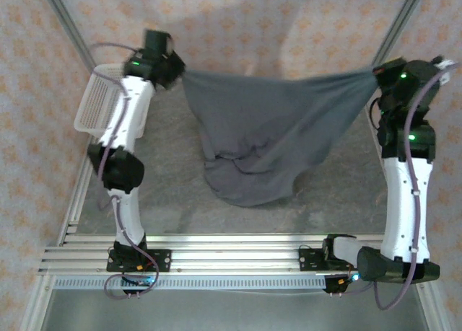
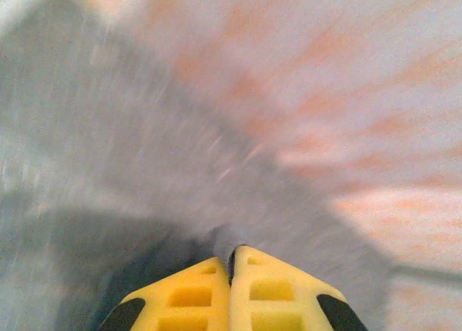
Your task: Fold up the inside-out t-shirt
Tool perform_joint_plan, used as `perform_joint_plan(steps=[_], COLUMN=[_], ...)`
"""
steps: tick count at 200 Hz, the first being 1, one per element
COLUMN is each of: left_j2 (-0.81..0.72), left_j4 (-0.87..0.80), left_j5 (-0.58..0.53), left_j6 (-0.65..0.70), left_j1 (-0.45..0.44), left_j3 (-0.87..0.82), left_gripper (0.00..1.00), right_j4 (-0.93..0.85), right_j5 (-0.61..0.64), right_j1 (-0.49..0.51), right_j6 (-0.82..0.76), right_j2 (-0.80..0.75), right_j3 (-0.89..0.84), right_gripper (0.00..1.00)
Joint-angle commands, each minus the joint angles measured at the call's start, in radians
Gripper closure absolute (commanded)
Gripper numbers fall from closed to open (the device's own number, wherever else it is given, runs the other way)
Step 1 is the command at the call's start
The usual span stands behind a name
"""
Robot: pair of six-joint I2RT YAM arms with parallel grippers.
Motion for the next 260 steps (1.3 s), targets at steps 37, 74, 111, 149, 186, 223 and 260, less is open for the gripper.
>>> perform_joint_plan(steps=[37,74,111,149,186,223,260], left_j2=[-0.324,-0.461,-0.501,-0.534,-0.576,-0.551,-0.348], left_j4=[0.136,0.302,0.284,0.271,0.319,0.344,0.35], left_j5=[-0.022,-0.132,-0.197,-0.224,-0.228,-0.21,-0.109], left_j6=[0.128,0.198,0.232,0.255,0.273,0.24,0.205], left_j1=[0.047,0.047,0.047,0.047,0.047,0.047,0.047], left_j3=[0.15,0.092,0.099,0.092,0.06,0.027,0.12], left_gripper=[1.0,1.0,1.0,1.0,1.0,1.0,1.0], right_j4=[0.335,0.669,0.684,0.615,0.619,0.59,0.608], right_j5=[0.142,-0.042,-0.231,-0.207,-0.266,-0.258,-0.296], right_j1=[-0.003,-0.003,-0.003,-0.003,-0.003,-0.003,-0.003], right_j6=[-0.155,-0.217,-0.197,-0.231,-0.249,-0.227,-0.185], right_j2=[0.001,0.027,0.127,0.181,0.188,0.254,0.48], right_j3=[0.143,0.168,0.387,0.571,0.62,0.632,0.729], right_gripper=[1.0,1.0,1.0,1.0,1.0,1.0,1.0])
